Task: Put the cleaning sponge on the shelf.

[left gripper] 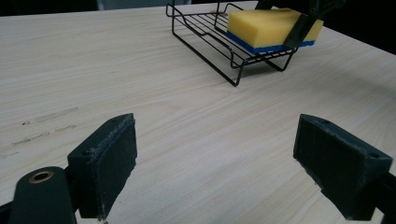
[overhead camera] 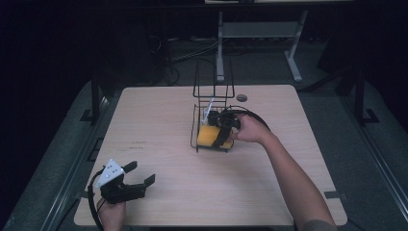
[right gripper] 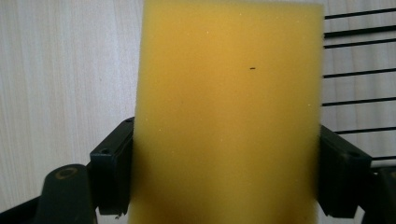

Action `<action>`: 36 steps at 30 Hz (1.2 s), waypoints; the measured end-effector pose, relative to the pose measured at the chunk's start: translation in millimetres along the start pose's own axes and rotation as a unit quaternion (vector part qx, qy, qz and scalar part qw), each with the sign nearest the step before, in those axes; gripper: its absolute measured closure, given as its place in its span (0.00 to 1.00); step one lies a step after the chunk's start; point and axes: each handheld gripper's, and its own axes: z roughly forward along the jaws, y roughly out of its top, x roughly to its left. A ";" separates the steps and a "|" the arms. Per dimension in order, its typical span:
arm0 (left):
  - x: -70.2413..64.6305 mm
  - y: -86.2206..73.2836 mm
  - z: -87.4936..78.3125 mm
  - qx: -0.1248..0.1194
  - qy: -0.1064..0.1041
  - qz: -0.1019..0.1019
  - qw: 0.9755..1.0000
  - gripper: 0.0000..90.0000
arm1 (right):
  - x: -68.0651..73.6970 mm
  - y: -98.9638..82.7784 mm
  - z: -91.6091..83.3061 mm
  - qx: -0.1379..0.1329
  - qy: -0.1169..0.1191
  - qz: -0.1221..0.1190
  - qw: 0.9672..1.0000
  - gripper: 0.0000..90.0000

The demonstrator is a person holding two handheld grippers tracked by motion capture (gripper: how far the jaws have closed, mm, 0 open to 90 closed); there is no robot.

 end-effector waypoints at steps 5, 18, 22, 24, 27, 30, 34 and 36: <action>-0.2 0.0 -0.4 0.000 0.001 0.000 1.000 0.14 | -2.2 9.1 0.9 0.013 -0.001 -0.015 1.000 0.24; 0.1 -0.1 -0.6 -0.002 -0.001 -0.001 1.000 0.14 | -22.4 15.4 3.9 0.006 0.003 -0.003 1.000 0.24; -0.2 -0.1 -0.8 -0.001 -0.001 0.000 1.000 0.14 | -28.9 11.8 7.8 0.002 0.009 0.007 1.000 0.24; 0.3 -0.2 -0.8 -0.002 0.000 -0.003 1.000 0.14 | -30.9 11.5 8.7 0.000 0.013 0.009 1.000 0.24; 0.6 -0.3 -0.8 -0.001 0.000 -0.003 1.000 0.14 | -32.9 11.5 12.5 0.003 0.013 0.012 1.000 0.24; 0.5 -0.3 -0.7 -0.001 0.000 -0.003 1.000 0.14 | -32.4 12.3 17.1 0.011 0.009 0.008 1.000 0.24; 0.2 -0.2 -1.0 -0.002 0.000 -0.003 1.000 0.14 | -33.0 12.5 17.2 0.006 0.006 0.006 1.000 0.24; 0.4 -0.2 -1.3 -0.002 0.000 -0.003 1.000 0.14 | -32.5 12.6 17.3 0.005 0.004 0.004 1.000 0.24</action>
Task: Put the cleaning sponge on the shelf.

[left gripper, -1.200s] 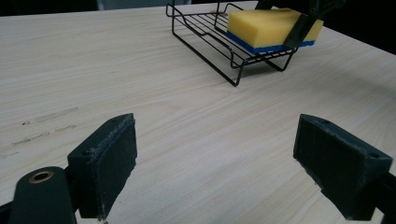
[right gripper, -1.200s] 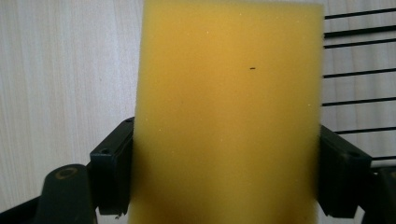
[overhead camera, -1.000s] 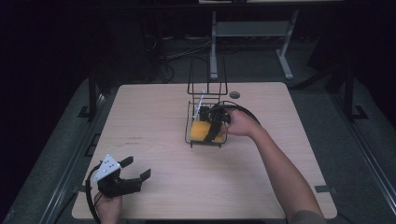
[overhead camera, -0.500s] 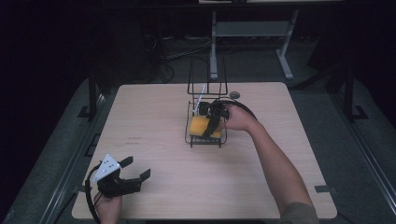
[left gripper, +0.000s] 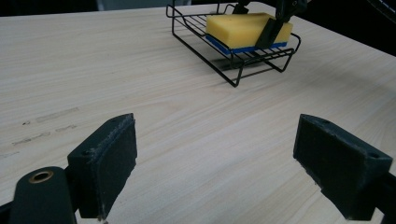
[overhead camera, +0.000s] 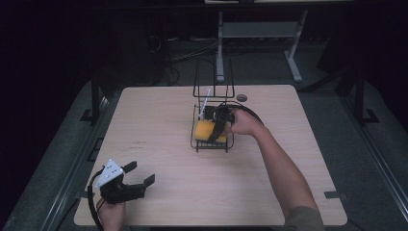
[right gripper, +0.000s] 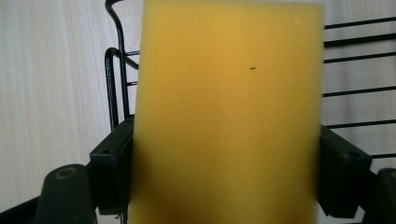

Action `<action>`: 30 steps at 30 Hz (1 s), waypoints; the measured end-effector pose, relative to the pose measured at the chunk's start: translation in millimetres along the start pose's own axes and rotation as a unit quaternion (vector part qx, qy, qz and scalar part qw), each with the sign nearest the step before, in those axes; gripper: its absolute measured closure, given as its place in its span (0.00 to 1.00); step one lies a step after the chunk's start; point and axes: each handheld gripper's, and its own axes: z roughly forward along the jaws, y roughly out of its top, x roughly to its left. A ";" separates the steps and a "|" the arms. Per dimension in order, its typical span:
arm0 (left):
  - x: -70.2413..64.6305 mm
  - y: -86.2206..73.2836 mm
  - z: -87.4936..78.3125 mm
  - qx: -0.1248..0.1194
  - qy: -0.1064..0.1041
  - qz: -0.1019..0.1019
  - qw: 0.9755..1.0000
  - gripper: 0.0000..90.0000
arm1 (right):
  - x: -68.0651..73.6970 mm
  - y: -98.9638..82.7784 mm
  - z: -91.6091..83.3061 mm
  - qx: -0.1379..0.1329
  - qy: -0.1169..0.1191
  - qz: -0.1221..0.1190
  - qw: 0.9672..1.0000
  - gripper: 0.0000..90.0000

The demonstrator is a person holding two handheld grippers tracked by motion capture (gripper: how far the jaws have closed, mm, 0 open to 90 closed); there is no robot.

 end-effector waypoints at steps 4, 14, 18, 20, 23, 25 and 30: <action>0.3 0.2 -0.3 0.000 0.000 0.000 1.000 0.14 | 1.1 -0.2 1.3 0.004 -0.004 -0.005 1.000 0.24; 0.1 0.1 -0.5 -0.002 0.000 -0.002 1.000 0.14 | 1.9 1.1 3.6 0.003 -0.005 -0.007 1.000 0.22; -0.2 0.3 -0.8 -0.003 0.000 -0.002 1.000 0.14 | 2.6 2.5 5.9 0.004 -0.004 -0.006 1.000 0.21; 0.0 0.2 -0.9 -0.003 0.000 -0.003 1.000 0.14 | 3.1 3.3 6.5 0.004 -0.004 -0.005 1.000 0.20; 0.0 0.3 -0.9 -0.003 0.000 -0.003 1.000 0.14 | 3.9 4.2 5.8 0.001 -0.005 -0.003 1.000 0.19; -0.4 0.4 -1.0 -0.003 0.000 -0.001 1.000 0.14 | 3.8 4.3 5.5 0.003 -0.005 -0.003 1.000 0.19; -0.1 0.1 -0.3 0.000 -0.001 -0.001 1.000 0.14 | 4.2 4.0 2.6 0.004 -0.010 -0.002 1.000 0.18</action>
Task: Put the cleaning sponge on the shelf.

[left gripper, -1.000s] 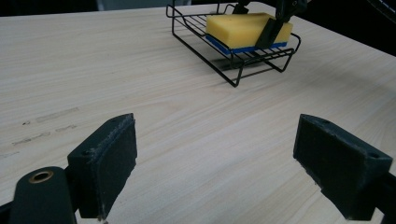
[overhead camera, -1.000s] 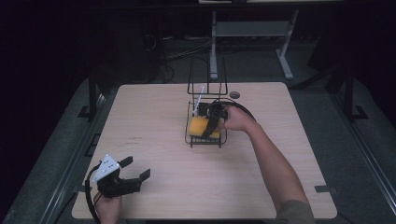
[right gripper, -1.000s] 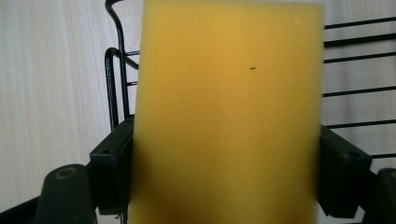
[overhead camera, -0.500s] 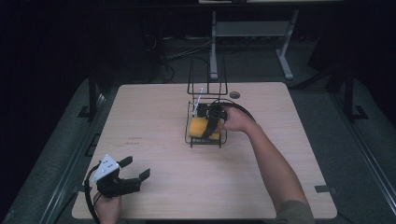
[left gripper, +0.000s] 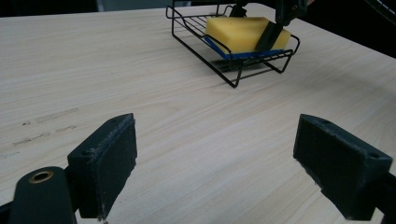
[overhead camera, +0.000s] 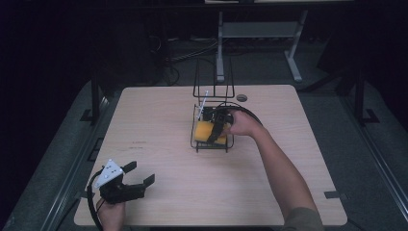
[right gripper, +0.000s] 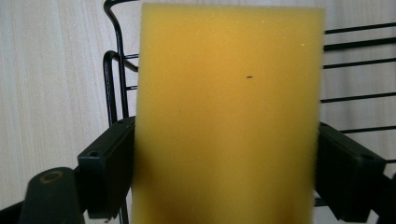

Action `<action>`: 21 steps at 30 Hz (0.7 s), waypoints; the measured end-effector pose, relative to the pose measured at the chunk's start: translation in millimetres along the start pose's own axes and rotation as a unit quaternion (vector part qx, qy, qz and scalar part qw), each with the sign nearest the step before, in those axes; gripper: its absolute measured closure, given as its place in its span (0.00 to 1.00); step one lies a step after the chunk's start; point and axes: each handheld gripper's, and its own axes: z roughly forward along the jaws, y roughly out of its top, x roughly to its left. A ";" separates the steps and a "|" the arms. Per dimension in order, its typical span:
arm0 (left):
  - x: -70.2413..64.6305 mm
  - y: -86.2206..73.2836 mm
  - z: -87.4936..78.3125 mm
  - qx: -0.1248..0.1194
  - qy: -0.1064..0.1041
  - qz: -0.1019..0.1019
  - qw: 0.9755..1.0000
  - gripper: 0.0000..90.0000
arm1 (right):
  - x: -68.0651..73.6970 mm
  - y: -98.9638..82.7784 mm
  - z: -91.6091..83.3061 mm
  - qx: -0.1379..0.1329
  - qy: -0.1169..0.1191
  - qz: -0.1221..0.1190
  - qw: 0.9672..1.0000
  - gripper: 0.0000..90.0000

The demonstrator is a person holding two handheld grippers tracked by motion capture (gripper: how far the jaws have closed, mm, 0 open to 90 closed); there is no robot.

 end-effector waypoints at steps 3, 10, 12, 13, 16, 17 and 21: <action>-0.1 -0.1 0.0 0.000 0.000 0.000 1.000 0.14 | 0.8 -0.4 -3.3 -0.003 -0.002 0.000 1.000 0.17; -1.1 -0.5 0.8 -0.002 0.000 -0.002 1.000 0.14 | 2.9 -0.8 -11.9 -0.009 -0.013 -0.003 1.000 0.17; -1.2 -0.3 1.3 0.000 -0.001 0.001 1.000 0.14 | 2.8 -1.2 -14.7 -0.019 -0.012 -0.004 1.000 0.17; -1.4 -0.3 1.6 0.001 -0.001 0.001 1.000 0.14 | 2.9 -1.7 -16.2 -0.019 -0.014 -0.003 1.000 0.17; -1.7 -0.5 1.4 0.000 -0.001 0.001 1.000 0.14 | 2.8 -3.6 -17.7 -0.018 -0.014 0.001 1.000 0.17; -1.6 -0.6 1.3 0.000 -0.001 -0.001 1.000 0.14 | 2.6 -4.1 -18.0 -0.019 -0.014 0.002 1.000 0.17; -1.7 -0.9 1.3 0.000 -0.001 -0.002 1.000 0.14 | 3.6 -4.4 -21.7 -0.018 -0.016 0.001 1.000 0.17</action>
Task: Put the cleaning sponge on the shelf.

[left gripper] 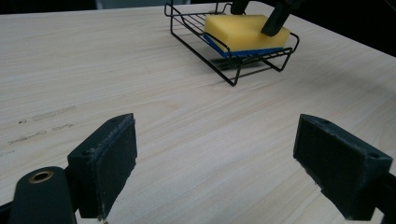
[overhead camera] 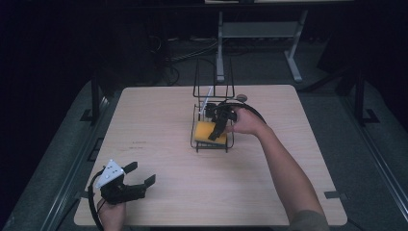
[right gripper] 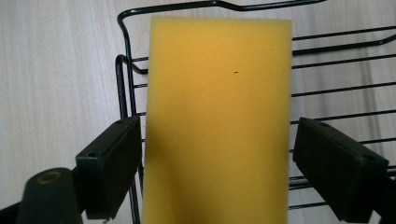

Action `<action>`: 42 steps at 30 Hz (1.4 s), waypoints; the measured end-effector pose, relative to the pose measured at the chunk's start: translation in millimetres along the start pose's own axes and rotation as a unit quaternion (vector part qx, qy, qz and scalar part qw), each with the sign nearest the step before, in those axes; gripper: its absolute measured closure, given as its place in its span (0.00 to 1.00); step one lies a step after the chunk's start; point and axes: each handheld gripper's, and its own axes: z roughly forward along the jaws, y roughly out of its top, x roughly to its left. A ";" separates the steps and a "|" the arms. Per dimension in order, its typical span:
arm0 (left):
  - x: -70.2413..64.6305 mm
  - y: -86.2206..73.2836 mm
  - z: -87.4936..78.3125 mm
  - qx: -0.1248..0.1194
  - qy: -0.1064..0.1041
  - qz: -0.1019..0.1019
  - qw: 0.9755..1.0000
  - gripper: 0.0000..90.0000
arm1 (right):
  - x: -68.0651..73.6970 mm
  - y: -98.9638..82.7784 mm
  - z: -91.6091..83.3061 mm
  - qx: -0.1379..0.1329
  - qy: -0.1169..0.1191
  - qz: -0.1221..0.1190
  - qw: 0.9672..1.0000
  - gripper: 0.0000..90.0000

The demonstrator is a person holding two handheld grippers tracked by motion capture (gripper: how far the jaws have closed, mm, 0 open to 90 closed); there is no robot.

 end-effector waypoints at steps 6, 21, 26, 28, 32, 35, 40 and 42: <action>-0.2 -0.2 -0.1 0.000 0.000 0.000 1.000 0.14 | 3.0 0.0 -3.4 0.002 -0.005 -0.003 1.000 0.17; -1.9 -0.2 0.6 0.002 0.000 0.003 1.000 0.14 | 16.3 -3.2 -11.5 0.000 -0.015 -0.020 1.000 0.17; -1.9 0.1 0.8 0.001 0.000 0.002 1.000 0.14 | 22.3 -1.7 -14.3 -0.007 -0.011 -0.027 1.000 0.17; -1.8 0.1 0.8 0.002 0.000 0.002 1.000 0.14 | 25.1 -1.0 -14.7 -0.006 -0.011 -0.026 1.000 0.17; -1.8 0.4 0.7 0.000 0.000 0.003 1.000 0.14 | 29.6 -3.4 -14.4 -0.013 -0.004 -0.025 1.000 0.17; -2.1 0.5 0.7 0.001 0.000 0.003 1.000 0.14 | 32.3 -5.5 -15.2 -0.010 -0.008 -0.023 1.000 0.17; -2.1 0.5 0.6 0.001 0.000 0.003 1.000 0.14 | 38.8 -6.2 -15.8 -0.007 -0.011 -0.030 0.999 0.17; -2.2 0.6 0.5 0.000 0.000 0.002 1.000 0.14 | 40.2 -7.1 -15.3 -0.013 -0.006 -0.027 1.000 0.17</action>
